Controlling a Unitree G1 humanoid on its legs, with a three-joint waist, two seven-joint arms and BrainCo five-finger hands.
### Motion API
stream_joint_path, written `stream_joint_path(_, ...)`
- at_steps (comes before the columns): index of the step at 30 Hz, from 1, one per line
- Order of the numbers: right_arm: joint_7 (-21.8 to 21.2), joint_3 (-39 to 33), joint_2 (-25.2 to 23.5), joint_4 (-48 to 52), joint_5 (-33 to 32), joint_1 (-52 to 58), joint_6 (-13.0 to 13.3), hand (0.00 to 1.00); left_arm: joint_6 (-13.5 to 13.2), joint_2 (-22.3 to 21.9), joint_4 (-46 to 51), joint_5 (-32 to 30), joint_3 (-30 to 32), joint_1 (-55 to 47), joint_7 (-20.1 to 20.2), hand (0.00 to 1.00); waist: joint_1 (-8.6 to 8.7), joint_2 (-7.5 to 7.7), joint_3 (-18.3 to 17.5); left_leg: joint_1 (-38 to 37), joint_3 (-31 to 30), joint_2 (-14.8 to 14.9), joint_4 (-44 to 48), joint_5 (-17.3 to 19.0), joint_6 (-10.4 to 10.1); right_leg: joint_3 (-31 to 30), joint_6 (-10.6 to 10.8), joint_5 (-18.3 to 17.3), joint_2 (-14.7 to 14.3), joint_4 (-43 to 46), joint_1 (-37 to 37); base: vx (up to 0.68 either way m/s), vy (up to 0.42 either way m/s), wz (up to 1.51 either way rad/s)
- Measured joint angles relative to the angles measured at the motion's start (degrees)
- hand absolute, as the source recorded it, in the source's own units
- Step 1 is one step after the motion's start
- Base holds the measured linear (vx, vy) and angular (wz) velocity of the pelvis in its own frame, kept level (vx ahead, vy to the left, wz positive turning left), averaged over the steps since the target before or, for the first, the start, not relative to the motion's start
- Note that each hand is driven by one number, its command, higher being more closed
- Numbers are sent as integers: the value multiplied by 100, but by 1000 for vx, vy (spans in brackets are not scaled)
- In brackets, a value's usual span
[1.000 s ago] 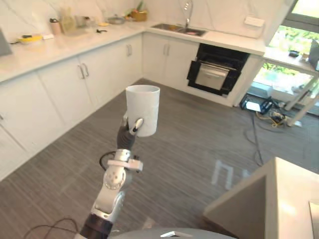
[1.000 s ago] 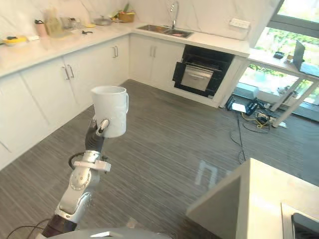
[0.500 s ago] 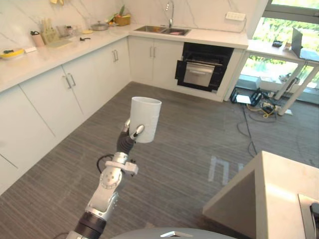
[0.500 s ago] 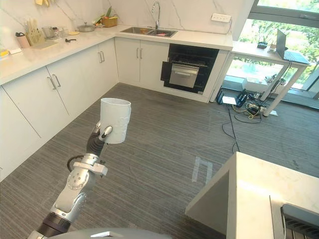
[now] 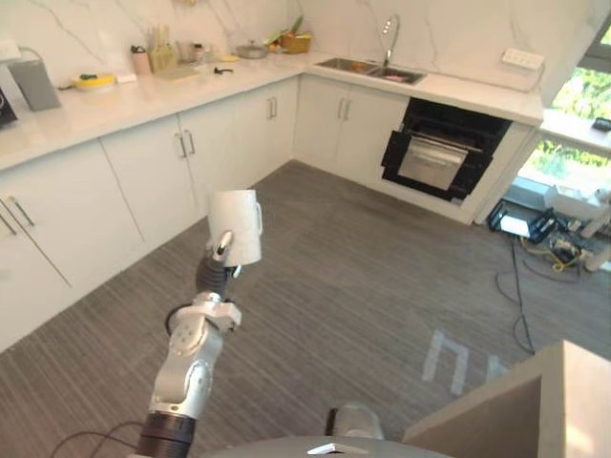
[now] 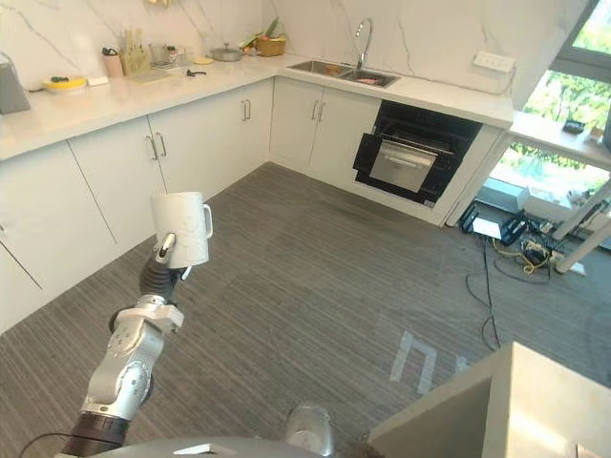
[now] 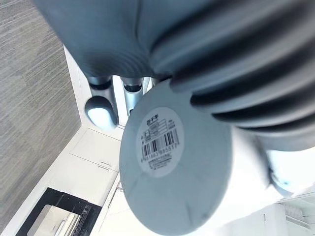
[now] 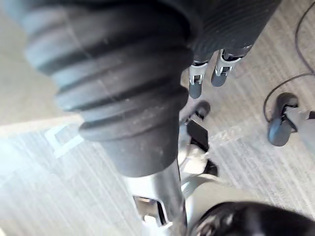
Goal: Walk over to the sink, pick up the cup, carry it to the dishwasher, place the cup inside the dishwasher, then close the dishwasher door
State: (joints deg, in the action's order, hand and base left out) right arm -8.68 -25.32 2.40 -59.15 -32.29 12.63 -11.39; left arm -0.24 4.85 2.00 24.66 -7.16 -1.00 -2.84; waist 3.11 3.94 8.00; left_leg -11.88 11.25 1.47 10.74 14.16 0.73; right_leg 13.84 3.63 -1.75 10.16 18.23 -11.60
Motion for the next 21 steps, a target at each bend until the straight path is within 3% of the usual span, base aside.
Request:
stream_joint_path(1,-2,97,-11,94,-2,-39,-1,0,69,-28,18,2,-59,-1,-9,100,-9,22,15,-62,-5,-49,15,82,-30,50,-19,265,-82,-795,-5,348,-138,30)
stream_joint_path(2,2,266,-7,243,-2,-18,-3,0,160,-59,86,3,-96,-8,-19,100,-12,-3,32,-183,-7,-72,38,216,-92,120,-67,293,-85,-1061,28,394,-164,29)
stream_joint_path(4,26,371,-10,354,-6,47,-4,0,176,-87,280,9,-151,-54,-19,100,18,3,21,-449,-36,-76,80,460,-181,116,-186,188,-74,-1004,130,367,-164,23)
stream_joint_path(5,58,447,55,440,-7,109,-10,0,172,-203,416,45,-172,-70,-21,100,32,-82,-35,-612,-89,38,147,730,-219,117,-529,603,-180,-679,109,330,-143,18)
stream_joint_path(7,102,461,127,512,-72,185,-14,0,172,-318,433,47,-200,-82,-16,100,55,-337,-220,-715,-120,264,60,968,-38,162,-607,707,-374,-311,-18,425,-184,14)
stream_joint_path(8,172,509,160,668,-145,270,-30,0,170,-454,432,47,-205,-159,-31,100,98,-553,-382,-862,-174,430,-97,1042,176,288,-629,406,-565,-98,-53,595,-210,5)
stream_joint_path(9,194,501,202,643,-162,226,-34,0,165,-533,429,44,-207,-181,-66,100,141,-748,-462,-638,-345,495,631,462,139,348,-729,146,-684,46,-94,535,-186,-2)
stream_joint_path(10,203,484,196,630,-169,187,-40,0,163,-554,433,37,-209,-206,-70,100,168,-724,-450,-385,-244,581,1119,362,86,351,-728,69,-690,98,-66,533,-218,1)
stream_joint_path(12,183,374,78,646,-132,219,22,0,151,-642,437,39,-179,-221,-99,100,132,-659,-302,628,-517,942,3549,-798,-619,323,-757,-298,-859,-36,449,514,-213,-1)
stream_joint_path(13,180,377,92,645,-101,235,55,0,150,-669,441,45,-177,-223,-130,100,86,-682,-254,901,-542,1075,4179,-991,-687,313,-815,-394,-939,-99,612,529,-112,-20)
stream_joint_path(14,179,405,122,651,-94,214,163,0,152,-723,475,49,-153,-251,-184,100,-6,-734,-140,1384,-551,1296,5309,-965,-631,272,-876,-564,-1100,-229,1020,427,-66,-20)
stream_joint_path(16,168,494,145,648,-106,239,327,0,153,-737,613,56,-15,-381,-176,100,-87,-722,-80,2056,-539,1436,6013,-762,-399,176,-872,-775,-1245,-449,1624,566,-85,-32)
stream_joint_path(18,122,596,170,655,-134,162,454,0,153,-723,847,54,173,-506,-123,100,-310,-712,-92,2491,-246,1475,5397,-442,-269,-21,-832,-927,-1269,-649,2039,510,-51,-64)
stream_joint_path(19,115,692,173,663,-165,0,555,0,150,-705,1062,49,310,-578,-53,100,-397,-700,-96,2616,25,1451,4373,-267,-216,-193,-841,-1001,-1253,-739,2202,482,61,-74)
stream_joint_path(20,118,818,201,687,-218,-180,653,0,142,-705,1227,48,436,-636,-23,100,-454,-676,-91,2713,161,1278,3105,-238,-220,-360,-810,-1143,-1170,-735,2323,504,98,-68)
stream_joint_path(21,120,908,215,713,-233,-256,705,0,139,-707,1296,31,469,-699,-7,100,-474,-656,-96,2699,152,1139,2418,-309,-246,-444,-770,-1216,-1106,-718,2389,608,170,-67)
